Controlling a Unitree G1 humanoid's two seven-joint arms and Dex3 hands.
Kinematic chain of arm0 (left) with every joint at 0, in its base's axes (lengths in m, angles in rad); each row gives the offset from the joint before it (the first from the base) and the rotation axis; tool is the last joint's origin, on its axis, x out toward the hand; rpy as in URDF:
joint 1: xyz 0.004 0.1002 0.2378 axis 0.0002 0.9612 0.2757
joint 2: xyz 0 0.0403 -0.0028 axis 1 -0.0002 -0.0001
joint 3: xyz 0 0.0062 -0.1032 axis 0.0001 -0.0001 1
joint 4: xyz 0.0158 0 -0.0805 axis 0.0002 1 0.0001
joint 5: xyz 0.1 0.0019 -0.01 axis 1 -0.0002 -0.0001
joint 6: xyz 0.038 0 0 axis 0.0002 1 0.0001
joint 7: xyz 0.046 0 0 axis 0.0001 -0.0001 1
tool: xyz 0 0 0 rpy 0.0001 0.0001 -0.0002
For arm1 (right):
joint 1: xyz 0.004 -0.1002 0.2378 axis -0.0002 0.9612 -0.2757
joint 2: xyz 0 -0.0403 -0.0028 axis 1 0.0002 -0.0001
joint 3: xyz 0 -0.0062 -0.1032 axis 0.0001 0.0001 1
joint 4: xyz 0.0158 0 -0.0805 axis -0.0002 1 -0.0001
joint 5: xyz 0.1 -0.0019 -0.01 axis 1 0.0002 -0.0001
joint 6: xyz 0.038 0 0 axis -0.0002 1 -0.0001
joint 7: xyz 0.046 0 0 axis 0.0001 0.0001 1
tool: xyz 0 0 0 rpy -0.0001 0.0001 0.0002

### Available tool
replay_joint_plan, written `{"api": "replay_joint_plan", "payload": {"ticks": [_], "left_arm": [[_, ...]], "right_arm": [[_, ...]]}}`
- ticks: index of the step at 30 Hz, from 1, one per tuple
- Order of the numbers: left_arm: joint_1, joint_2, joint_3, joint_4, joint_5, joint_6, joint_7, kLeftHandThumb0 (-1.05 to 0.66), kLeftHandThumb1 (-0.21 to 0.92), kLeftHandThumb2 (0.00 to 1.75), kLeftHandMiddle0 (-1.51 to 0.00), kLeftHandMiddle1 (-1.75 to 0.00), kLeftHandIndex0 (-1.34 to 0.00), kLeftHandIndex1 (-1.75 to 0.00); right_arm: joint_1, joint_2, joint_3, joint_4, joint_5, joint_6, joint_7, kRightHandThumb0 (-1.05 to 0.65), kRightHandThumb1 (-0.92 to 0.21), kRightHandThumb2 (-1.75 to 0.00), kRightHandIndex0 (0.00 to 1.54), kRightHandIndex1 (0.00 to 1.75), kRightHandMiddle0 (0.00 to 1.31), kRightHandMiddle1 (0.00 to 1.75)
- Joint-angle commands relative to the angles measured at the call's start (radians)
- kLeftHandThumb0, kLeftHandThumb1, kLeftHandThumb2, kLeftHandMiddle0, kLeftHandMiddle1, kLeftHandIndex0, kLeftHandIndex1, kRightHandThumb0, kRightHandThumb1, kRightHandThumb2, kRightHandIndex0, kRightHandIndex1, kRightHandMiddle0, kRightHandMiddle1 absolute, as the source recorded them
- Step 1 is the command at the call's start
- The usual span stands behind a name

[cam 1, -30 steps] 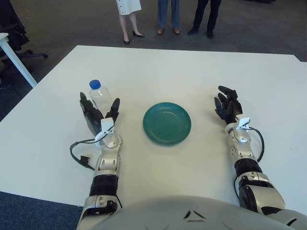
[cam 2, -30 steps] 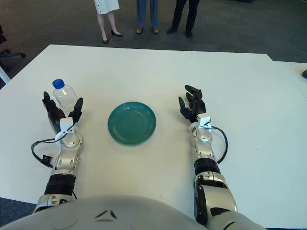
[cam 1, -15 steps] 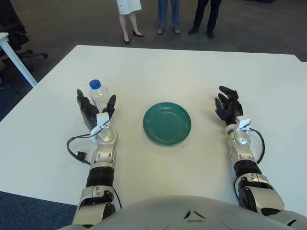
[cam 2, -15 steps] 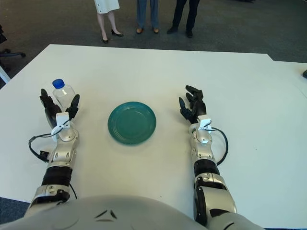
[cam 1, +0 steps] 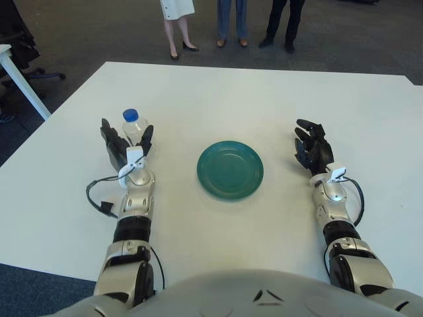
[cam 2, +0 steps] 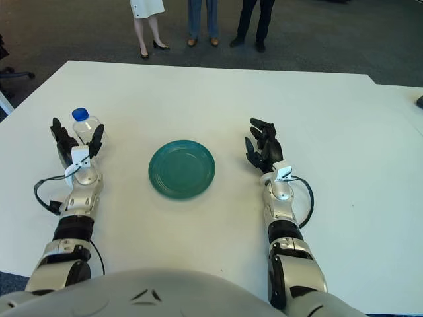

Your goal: Put the bottle into the plate.

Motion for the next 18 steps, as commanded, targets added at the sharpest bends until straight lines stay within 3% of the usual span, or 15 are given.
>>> {"api": "replay_joint_plan", "payload": {"ticks": [1,4,5,8,9,11,13,15,16,18], "left_arm": [[-0.09,0.034,-0.004,0.091,-0.001,-0.016,-0.007,-1.05,0.92,0.16,-0.21,-0.02,0.0,-0.44],[-0.141,0.054,-0.009,0.19,0.0,-0.048,0.001,-1.05,0.92,0.16,-0.24,-0.02,0.0,-0.48],[-0.152,0.058,-0.01,0.212,0.001,-0.056,0.004,-1.04,0.92,0.14,-0.23,-0.26,0.0,-0.72],[-0.18,0.077,-0.017,0.278,0.008,-0.077,0.016,-1.03,0.92,0.1,-0.14,-0.98,0.0,-1.19],[-0.191,0.085,-0.021,0.307,0.011,-0.087,0.02,-0.98,0.91,0.08,-0.31,-1.25,-0.07,-1.39],[-0.219,0.103,-0.026,0.377,0.013,-0.11,0.022,-0.89,0.9,0.06,-0.49,-1.49,-0.2,-1.56],[-0.244,0.106,-0.025,0.42,0.001,-0.107,0.011,-0.79,0.89,0.05,-0.62,-1.62,-0.32,-1.65],[-0.257,0.106,-0.024,0.441,-0.008,-0.104,0.007,-0.54,0.88,0.05,-0.77,-1.69,-0.51,-1.71],[-0.262,0.104,-0.024,0.449,-0.013,-0.106,0.006,-0.51,0.88,0.05,-0.79,-1.7,-0.53,-1.72],[-0.268,0.095,-0.027,0.453,-0.018,-0.111,0.011,-0.32,0.66,0.5,-0.9,-1.73,-0.68,-1.73]], "right_arm": [[0.049,0.018,-0.003,0.053,0.013,-0.001,0.019,-0.54,-0.88,-0.51,0.43,0.51,0.13,0.99],[0.051,0.018,-0.001,0.045,0.002,0.022,0.001,-0.53,-0.89,-0.5,0.43,0.53,0.13,1.0],[0.052,0.019,0.0,0.041,-0.003,0.031,-0.008,-0.53,-0.89,-0.5,0.43,0.53,0.14,1.0],[0.064,0.025,0.006,0.018,-0.017,0.045,-0.032,-0.52,-0.89,-0.5,0.42,0.53,0.15,1.01],[0.069,0.028,0.008,0.008,-0.02,0.047,-0.039,-0.52,-0.88,-0.5,0.42,0.52,0.16,1.01],[0.074,0.03,0.01,-0.001,-0.021,0.044,-0.043,-0.51,-0.88,-0.51,0.42,0.51,0.17,1.02],[0.079,0.034,0.009,-0.005,-0.012,0.024,-0.033,-0.51,-0.87,-0.52,0.42,0.5,0.19,1.03],[0.083,0.037,0.007,-0.008,-0.002,0.008,-0.021,-0.51,-0.86,-0.53,0.43,0.5,0.22,1.05],[0.085,0.039,0.005,-0.009,0.005,-0.001,-0.012,-0.51,-0.86,-0.54,0.43,0.5,0.23,1.06],[0.09,0.042,0.003,-0.013,0.015,-0.014,0.0,-0.5,-0.86,-0.54,0.43,0.5,0.25,1.07]]}}
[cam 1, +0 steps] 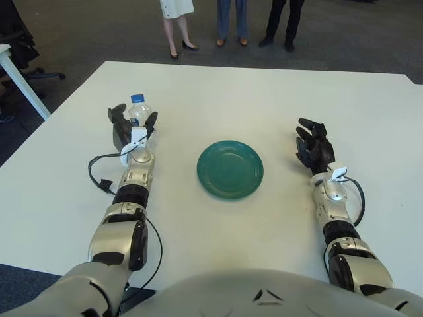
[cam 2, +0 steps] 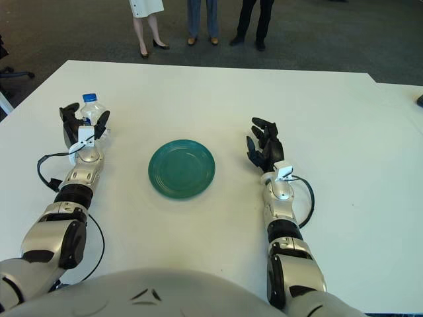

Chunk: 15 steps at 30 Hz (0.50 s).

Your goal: Put the bottle into the plate.

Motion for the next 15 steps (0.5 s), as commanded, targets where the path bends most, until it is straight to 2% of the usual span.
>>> {"api": "replay_joint_plan", "payload": {"ticks": [1,3,6,11,15], "left_arm": [[-0.031,0.0,-0.006,0.018,-0.01,-0.015,0.006,-0.28,0.61,0.61,-0.93,-1.73,-0.71,-1.74],[-0.019,-0.019,-0.019,-0.014,-0.007,-0.042,0.014,-0.19,0.49,0.88,-1.02,-1.74,-0.79,-1.74],[-0.007,-0.019,-0.026,-0.022,-0.01,-0.087,0.0,-0.11,0.42,1.05,-1.1,-1.74,-0.86,-1.74],[0.011,-0.011,-0.038,-0.03,-0.016,-0.15,-0.035,-0.05,0.38,1.15,-1.15,-1.75,-0.9,-1.75],[0.024,-0.003,-0.045,-0.038,-0.016,-0.184,-0.061,-0.01,0.36,1.19,-1.17,-1.75,-0.92,-1.75]], "right_arm": [[0.068,0.026,0.0,0.029,0.017,-0.017,0.023,-0.5,-0.85,-0.54,0.43,0.5,0.25,1.08],[0.074,0.028,-0.003,0.02,0.024,-0.02,0.031,-0.5,-0.85,-0.55,0.43,0.5,0.27,1.09],[0.083,0.027,-0.003,-0.004,0.02,0.003,0.022,-0.5,-0.85,-0.55,0.43,0.5,0.28,1.1],[0.096,0.034,0.0,-0.04,0.013,0.031,-0.001,-0.5,-0.84,-0.56,0.43,0.52,0.28,1.11],[0.092,0.045,-0.002,-0.032,0.032,0.006,0.021,-0.5,-0.82,-0.58,0.41,0.55,0.29,1.13]]}}
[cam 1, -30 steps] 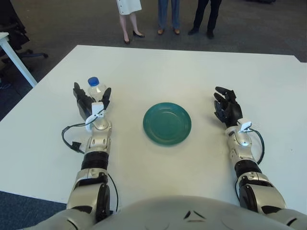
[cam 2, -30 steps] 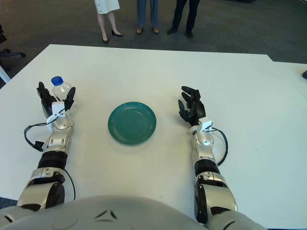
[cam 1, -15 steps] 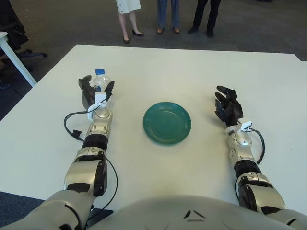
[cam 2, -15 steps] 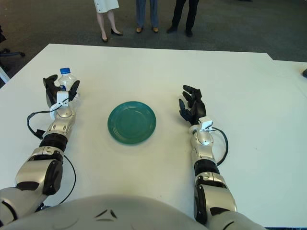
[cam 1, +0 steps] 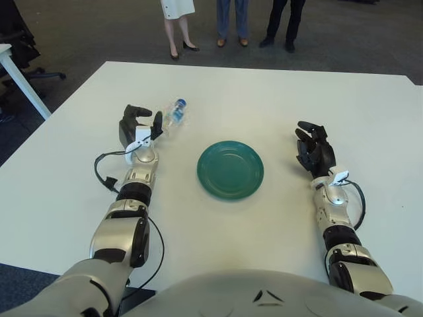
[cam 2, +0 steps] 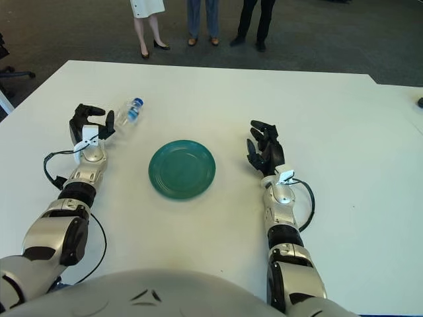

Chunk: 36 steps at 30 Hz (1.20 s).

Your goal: Put the bottle into the plate.

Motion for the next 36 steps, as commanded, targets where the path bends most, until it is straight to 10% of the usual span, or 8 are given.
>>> {"api": "replay_joint_plan", "payload": {"ticks": [1,36], "left_arm": [[0.025,0.016,-0.007,-0.014,-0.007,-0.033,-0.022,-0.01,0.36,1.19,-1.18,-1.75,-0.93,-1.75],[0.057,0.017,0.009,-0.075,-0.041,-0.058,-0.089,0.02,0.31,1.27,-1.23,-1.75,-0.99,-1.75]], "right_arm": [[0.053,0.029,0.002,0.037,0.015,0.003,0.012,-0.5,-0.81,-0.59,0.4,0.56,0.3,1.14],[0.055,0.037,0.007,0.009,-0.001,0.048,-0.02,-0.49,-0.79,-0.62,0.38,0.56,0.31,1.16]]}}
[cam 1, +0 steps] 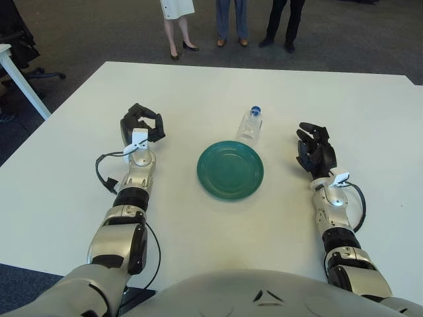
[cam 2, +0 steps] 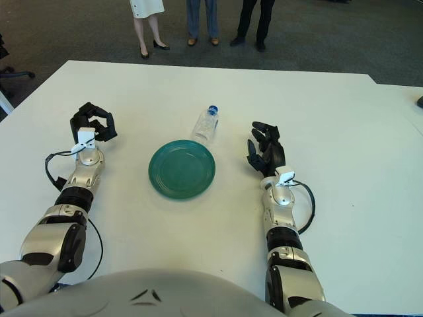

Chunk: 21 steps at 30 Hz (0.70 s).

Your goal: Put the bottle into the plate.

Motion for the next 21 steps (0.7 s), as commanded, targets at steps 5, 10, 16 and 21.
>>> {"api": "replay_joint_plan", "payload": {"ticks": [5,10,16,21], "left_arm": [[0.015,0.008,0.0,-0.026,-0.006,0.004,-0.009,0.0,0.33,1.26,-1.23,-1.75,-0.98,-1.75],[0.023,0.007,0.001,-0.04,-0.005,0.017,-0.01,0.0,0.34,1.24,-1.22,-1.75,-0.97,-1.75],[0.029,0.007,0.0,-0.047,0.002,0.028,-0.001,0.01,0.33,1.25,-1.22,-1.75,-0.97,-1.75],[0.032,0.009,0.003,-0.055,-0.002,0.041,-0.007,0.02,0.32,1.26,-1.22,-1.75,-0.97,-1.75]], "right_arm": [[0.047,0.026,0.007,0.042,-0.001,0.028,-0.004,-0.49,-0.79,-0.62,0.38,0.56,0.31,1.16],[0.051,0.028,0.008,0.036,-0.002,0.027,-0.005,-0.49,-0.79,-0.62,0.38,0.56,0.31,1.16],[0.054,0.031,0.011,0.033,-0.005,0.027,-0.008,-0.49,-0.79,-0.63,0.38,0.56,0.31,1.16],[0.057,0.035,0.014,0.027,-0.007,0.027,-0.013,-0.49,-0.79,-0.63,0.38,0.56,0.31,1.16]]}}
